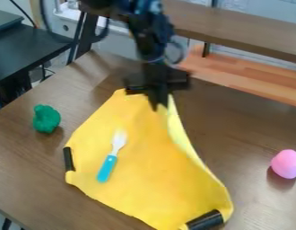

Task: Fold the cloth from top right to bottom left

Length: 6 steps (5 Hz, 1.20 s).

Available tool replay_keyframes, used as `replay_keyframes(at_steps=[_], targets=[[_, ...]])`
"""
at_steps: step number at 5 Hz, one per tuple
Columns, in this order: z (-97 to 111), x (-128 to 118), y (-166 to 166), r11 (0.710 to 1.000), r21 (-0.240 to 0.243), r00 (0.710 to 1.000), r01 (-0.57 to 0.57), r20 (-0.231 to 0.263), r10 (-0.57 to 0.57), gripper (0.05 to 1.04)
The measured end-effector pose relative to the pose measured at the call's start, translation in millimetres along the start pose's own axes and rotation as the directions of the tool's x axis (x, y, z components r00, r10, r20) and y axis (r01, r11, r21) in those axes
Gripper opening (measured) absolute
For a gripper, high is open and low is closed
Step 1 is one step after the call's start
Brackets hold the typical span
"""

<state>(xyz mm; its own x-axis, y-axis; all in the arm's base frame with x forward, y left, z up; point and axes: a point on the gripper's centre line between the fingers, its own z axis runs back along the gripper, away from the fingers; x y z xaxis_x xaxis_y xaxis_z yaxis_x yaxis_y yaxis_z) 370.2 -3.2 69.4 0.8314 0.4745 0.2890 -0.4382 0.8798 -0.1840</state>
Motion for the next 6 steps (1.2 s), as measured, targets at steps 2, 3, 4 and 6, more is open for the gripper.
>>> replay_keyframes(at_steps=[2,3,4,6], targets=[[14,-15,64,0.999,0.007,0.999,0.039,0.014,-0.039,0.064],[19,-20,93,0.998,0.029,0.998,0.060,0.034,-0.061,0.064],[22,-25,120,0.997,0.052,0.998,0.050,0.035,-0.052,0.070],[31,-39,150,0.983,0.166,0.997,-0.073,-0.012,0.077,0.291]])
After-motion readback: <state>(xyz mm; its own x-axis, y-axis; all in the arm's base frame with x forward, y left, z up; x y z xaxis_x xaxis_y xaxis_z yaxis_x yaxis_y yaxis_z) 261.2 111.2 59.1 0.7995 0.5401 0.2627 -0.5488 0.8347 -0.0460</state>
